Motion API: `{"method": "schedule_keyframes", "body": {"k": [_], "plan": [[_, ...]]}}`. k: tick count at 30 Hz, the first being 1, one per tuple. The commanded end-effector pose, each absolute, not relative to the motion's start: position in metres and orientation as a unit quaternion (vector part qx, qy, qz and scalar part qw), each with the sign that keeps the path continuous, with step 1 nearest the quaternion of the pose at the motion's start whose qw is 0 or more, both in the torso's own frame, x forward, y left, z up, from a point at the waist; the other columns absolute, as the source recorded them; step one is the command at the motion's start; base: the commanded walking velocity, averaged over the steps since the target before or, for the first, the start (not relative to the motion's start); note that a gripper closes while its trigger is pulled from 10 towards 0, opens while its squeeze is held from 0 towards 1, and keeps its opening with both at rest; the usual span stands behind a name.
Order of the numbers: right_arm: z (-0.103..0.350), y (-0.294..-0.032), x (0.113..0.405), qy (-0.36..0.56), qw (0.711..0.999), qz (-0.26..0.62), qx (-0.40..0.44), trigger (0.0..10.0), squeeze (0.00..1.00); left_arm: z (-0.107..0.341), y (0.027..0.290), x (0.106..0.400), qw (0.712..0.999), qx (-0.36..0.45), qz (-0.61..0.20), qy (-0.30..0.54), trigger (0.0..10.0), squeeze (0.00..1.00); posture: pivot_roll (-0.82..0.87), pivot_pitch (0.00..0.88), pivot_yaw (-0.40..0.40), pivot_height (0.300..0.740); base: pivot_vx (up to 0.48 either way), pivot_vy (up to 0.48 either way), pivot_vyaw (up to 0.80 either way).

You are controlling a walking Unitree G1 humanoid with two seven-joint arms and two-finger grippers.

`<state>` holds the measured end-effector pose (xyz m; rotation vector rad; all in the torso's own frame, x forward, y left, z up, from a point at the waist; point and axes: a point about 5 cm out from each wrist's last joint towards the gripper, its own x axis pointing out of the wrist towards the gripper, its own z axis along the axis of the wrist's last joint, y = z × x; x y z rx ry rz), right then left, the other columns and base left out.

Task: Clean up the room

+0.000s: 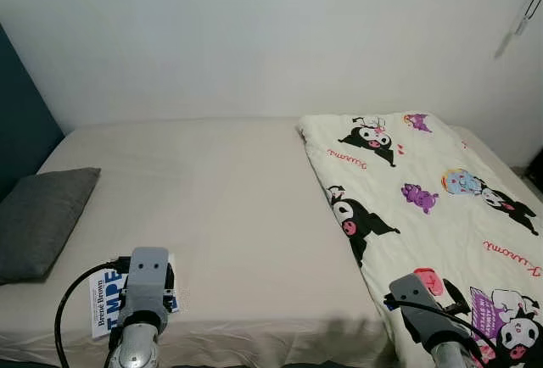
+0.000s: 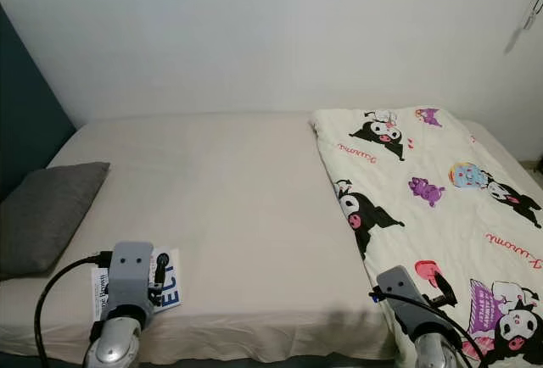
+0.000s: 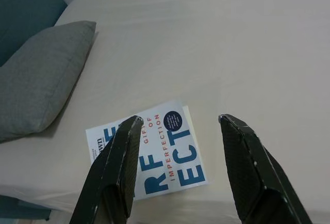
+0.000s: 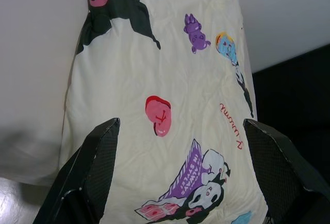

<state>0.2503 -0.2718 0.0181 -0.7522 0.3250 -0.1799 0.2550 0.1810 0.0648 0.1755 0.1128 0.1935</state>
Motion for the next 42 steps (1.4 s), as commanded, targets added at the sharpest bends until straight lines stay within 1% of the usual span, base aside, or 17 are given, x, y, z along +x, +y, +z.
{"method": "schedule_keyframes", "body": {"k": [1,42], "plan": [[0.0118,-0.2723,0.2440,0.170,0.912,-0.086,-0.364,10.0,0.00,0.0618,0.1841,0.2508,0.989,0.094,0.098,0.065,10.0,0.00,0.03,0.133,0.004,0.740,0.000,0.000,0.00],[0.0121,-0.2707,0.2460,0.170,0.912,-0.086,-0.364,10.0,0.00,0.0622,0.1847,0.2520,0.989,0.096,0.096,0.064,10.0,0.00,0.03,0.138,0.014,0.740,0.000,0.000,0.00]]}}
